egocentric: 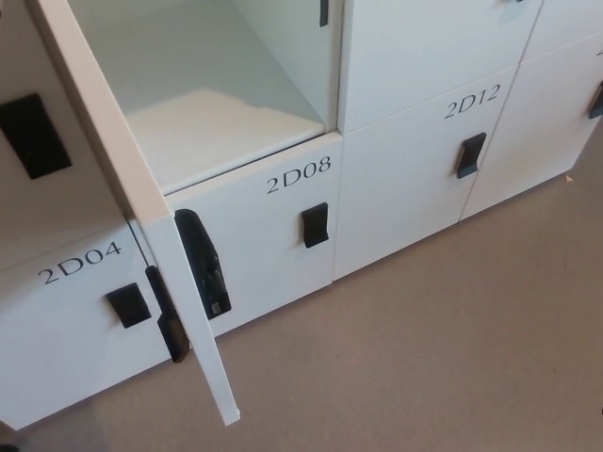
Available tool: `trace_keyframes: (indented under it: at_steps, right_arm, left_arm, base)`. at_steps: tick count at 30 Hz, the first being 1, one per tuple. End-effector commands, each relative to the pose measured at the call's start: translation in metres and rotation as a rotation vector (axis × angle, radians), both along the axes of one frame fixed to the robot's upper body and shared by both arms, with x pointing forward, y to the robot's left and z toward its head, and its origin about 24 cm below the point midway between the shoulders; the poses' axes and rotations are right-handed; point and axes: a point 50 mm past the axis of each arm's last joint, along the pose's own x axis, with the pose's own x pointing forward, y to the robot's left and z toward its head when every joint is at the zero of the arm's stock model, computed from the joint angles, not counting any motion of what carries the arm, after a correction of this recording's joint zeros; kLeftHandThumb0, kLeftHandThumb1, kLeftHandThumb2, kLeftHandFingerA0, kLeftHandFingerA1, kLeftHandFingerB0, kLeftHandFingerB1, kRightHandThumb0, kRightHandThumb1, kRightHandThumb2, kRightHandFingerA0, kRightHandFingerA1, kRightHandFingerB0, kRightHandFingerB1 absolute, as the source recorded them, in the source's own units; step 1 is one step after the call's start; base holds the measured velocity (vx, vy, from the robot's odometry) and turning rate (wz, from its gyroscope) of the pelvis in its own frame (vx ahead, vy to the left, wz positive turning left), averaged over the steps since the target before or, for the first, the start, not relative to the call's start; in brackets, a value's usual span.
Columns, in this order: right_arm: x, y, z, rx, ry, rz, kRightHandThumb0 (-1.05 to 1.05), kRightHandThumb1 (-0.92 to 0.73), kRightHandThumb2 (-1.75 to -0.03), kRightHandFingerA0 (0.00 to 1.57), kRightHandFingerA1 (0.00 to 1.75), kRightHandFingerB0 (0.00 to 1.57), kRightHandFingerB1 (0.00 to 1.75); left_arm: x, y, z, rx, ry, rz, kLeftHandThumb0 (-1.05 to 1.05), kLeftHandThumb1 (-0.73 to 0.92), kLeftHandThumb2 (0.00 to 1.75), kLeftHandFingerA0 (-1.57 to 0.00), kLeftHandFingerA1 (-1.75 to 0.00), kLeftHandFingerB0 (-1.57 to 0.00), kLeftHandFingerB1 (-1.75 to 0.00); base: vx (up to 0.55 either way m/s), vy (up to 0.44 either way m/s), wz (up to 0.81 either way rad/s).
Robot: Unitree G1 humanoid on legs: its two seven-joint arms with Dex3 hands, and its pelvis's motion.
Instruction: The robot walks towards an open cabinet and lifts its left hand to push the door towards the right to close it.
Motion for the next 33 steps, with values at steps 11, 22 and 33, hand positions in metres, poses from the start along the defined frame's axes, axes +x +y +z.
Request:
trace_keyframes:
  at_steps: [11, 22, 33]
  right_arm:
    - [0.007, -0.014, 0.007, -0.094, 0.048, 0.043, -0.12, -0.7, -0.6, 0.62, 0.63, 0.43, 0.53]
    - [0.01, -0.016, 0.007, -0.108, 0.055, 0.046, -0.12, -0.68, -0.6, 0.63, 0.63, 0.44, 0.52]
    - [0.012, -0.009, 0.008, -0.117, 0.055, 0.066, -0.12, -0.69, -0.59, 0.65, 0.66, 0.45, 0.54]
  left_arm:
    - [0.078, -0.064, -0.024, -0.212, 0.164, -0.006, 0.05, 0.84, 0.7, -0.1, -0.34, -0.11, -0.2]
    - [0.07, -0.053, -0.035, -0.19, 0.216, 0.117, 0.03, 0.83, 0.66, -0.2, -0.34, -0.12, -0.27]
    - [0.158, -0.196, 0.087, 0.017, -0.322, -0.237, -0.21, 0.73, 0.65, -0.3, -0.33, -0.27, -0.31]
  base:
    - [0.0, 0.0, 0.0]
    - [0.0, 0.0, 0.0]
    - [0.0, 0.0, 0.01]
